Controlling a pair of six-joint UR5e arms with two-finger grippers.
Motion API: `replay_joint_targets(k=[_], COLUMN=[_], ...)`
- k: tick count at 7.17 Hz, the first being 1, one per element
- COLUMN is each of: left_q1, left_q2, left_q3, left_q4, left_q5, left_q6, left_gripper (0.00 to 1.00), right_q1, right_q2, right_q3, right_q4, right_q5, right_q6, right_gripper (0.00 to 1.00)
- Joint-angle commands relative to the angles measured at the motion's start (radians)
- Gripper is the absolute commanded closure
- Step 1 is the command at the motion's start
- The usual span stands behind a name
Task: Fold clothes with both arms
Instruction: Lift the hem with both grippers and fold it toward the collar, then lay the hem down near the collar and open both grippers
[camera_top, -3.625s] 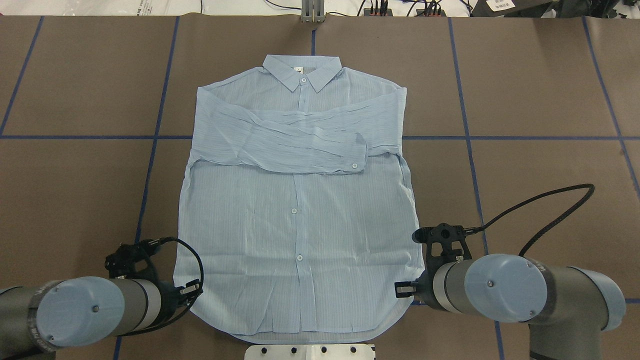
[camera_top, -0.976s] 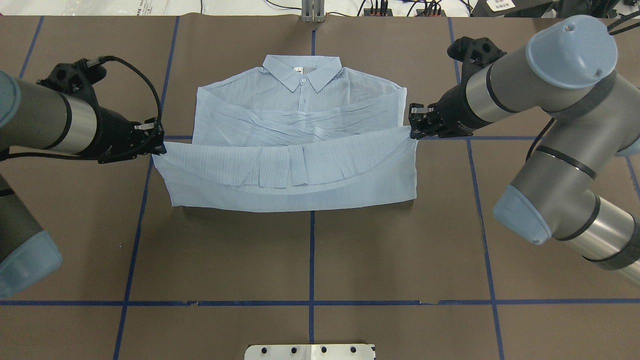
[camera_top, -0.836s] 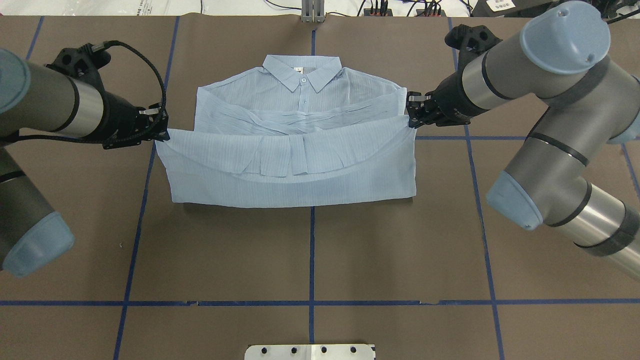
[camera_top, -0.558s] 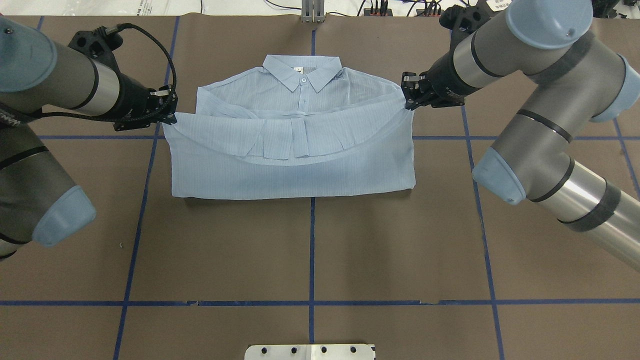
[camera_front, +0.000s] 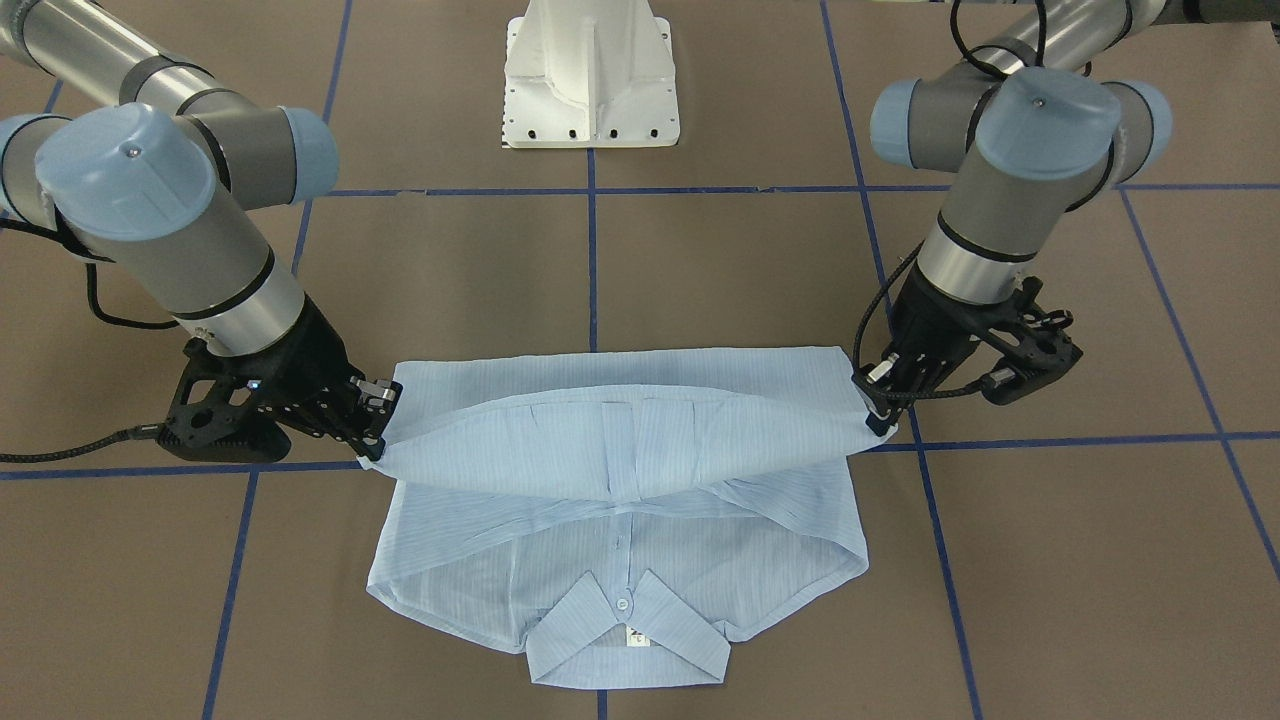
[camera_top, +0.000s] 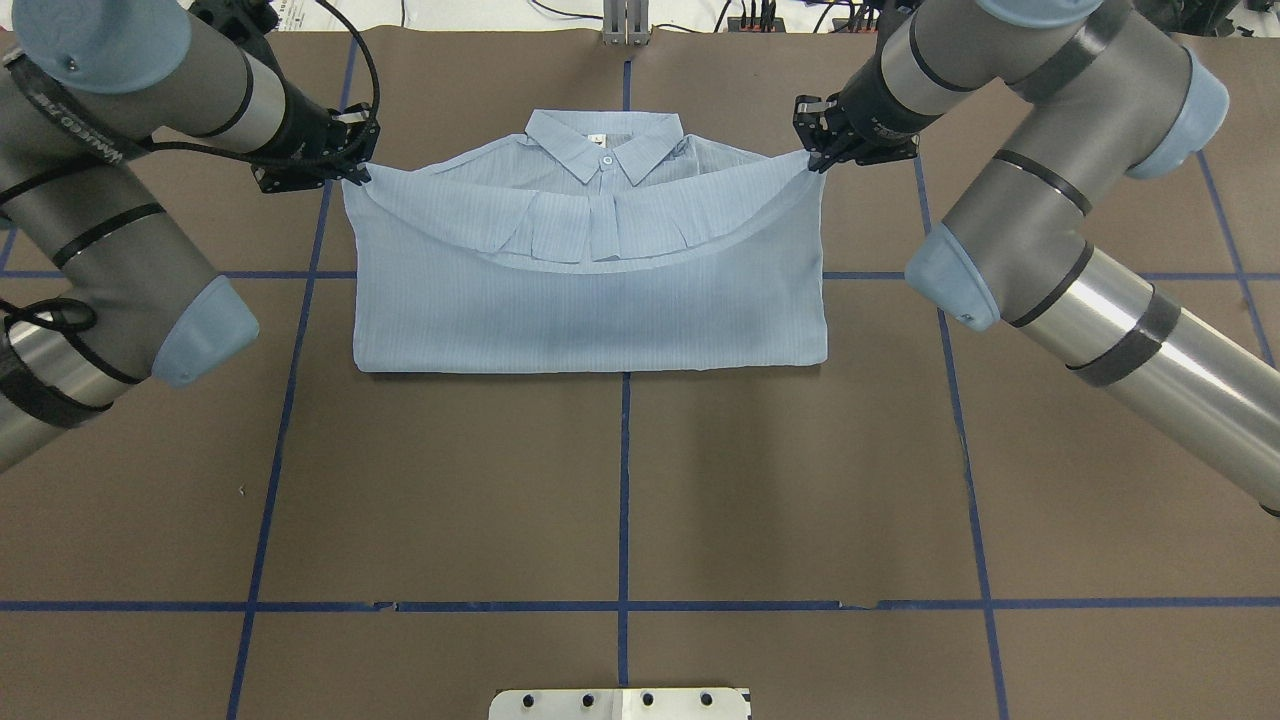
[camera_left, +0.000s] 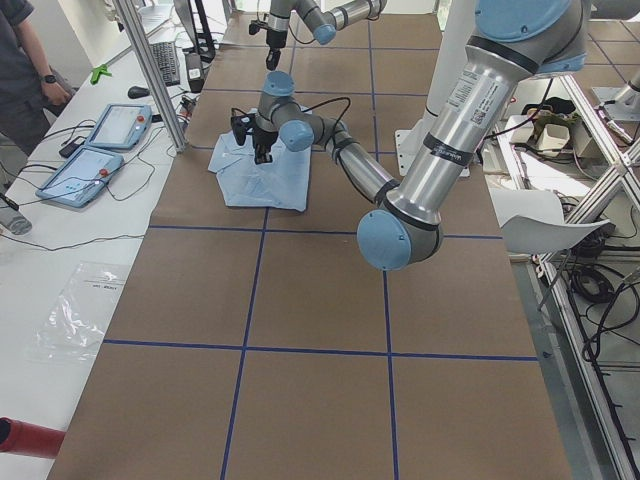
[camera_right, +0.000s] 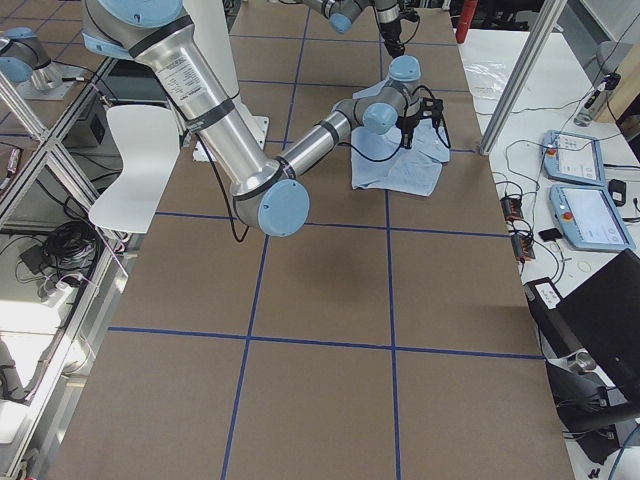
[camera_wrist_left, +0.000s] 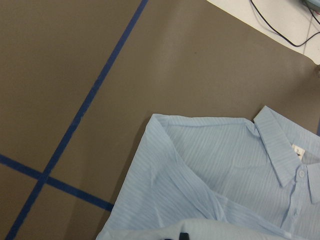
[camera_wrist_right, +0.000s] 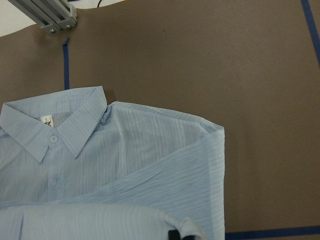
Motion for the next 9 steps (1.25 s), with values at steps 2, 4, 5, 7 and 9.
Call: replay_joint_targets(k=[2, 4, 5, 7, 9], left_q1=[-0.009, -0.006, -0.003, -0.003, -0.012], left_q2=[-0.059, -0.067, -0.065, -0.06, -0.047], left_q3=[0.168, 0.194, 0.194, 0.194, 0.151], left_q4=[-0.125, -0.127, -0.127, -0.133, -0.131], left_q5=[0.001, 0.002, 0.002, 0.007, 0.001], left_q6=[0.003, 0.005, 0.006, 0.008, 0.018], left_gripper=[1.0, 1.0, 1.0, 0.01, 0.0], right_q1=[0.0, -0.002, -0.003, -0.011, -0.012], right_q2=[0.085, 0.125, 0.127, 0.127, 0.104], right_q3=[-0.131, -0.203, -0.208, -0.229, -0.277], right_q4=[0.001, 0.001, 0.001, 0.045, 0.167], right_q5=[0.0, -0.002, -0.003, -0.028, -0.023], right_q6=[-0.018, -0.037, -0.037, -0.04, -0.043], right_gripper=[1.0, 1.0, 1.0, 0.01, 0.0])
